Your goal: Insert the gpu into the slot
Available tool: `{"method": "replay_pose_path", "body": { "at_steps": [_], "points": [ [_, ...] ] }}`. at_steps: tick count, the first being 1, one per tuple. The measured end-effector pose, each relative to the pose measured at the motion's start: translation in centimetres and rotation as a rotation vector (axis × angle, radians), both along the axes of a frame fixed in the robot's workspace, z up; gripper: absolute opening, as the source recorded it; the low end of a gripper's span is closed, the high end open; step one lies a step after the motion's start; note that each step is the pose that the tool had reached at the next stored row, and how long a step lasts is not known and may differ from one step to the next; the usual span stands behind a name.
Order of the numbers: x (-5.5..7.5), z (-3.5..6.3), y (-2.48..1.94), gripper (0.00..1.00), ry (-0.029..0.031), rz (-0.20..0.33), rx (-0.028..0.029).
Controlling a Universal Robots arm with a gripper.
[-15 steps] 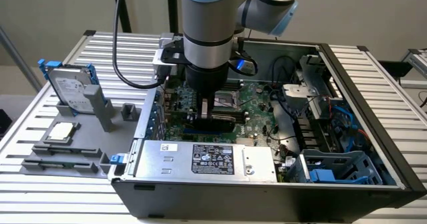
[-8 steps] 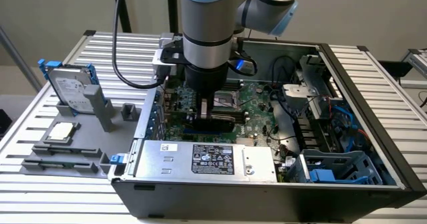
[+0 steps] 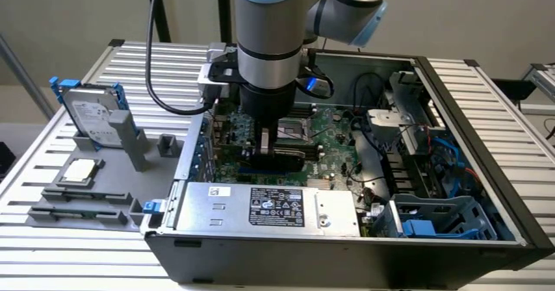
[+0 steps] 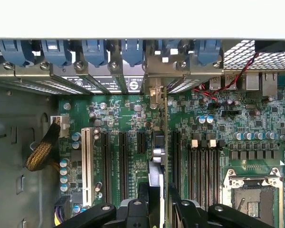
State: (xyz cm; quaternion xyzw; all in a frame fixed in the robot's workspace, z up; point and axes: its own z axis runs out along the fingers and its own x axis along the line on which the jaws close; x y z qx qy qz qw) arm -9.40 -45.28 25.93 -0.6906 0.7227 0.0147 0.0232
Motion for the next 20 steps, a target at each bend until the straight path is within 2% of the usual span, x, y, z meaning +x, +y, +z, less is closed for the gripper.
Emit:
{"method": "replay_pose_path", "body": {
  "at_steps": [3,5,15,20],
  "points": [
    [0.08,0.27,0.00,0.26,0.0114,0.000,-0.0002],
    [0.14,0.32,0.00,0.26,0.0154,0.000,-0.0001],
    [0.37,0.17,0.00,0.26,0.0168,0.000,-0.0003],
    [0.42,-0.01,-0.01,0.26,0.0221,0.000,-0.0008]
  ]
}}
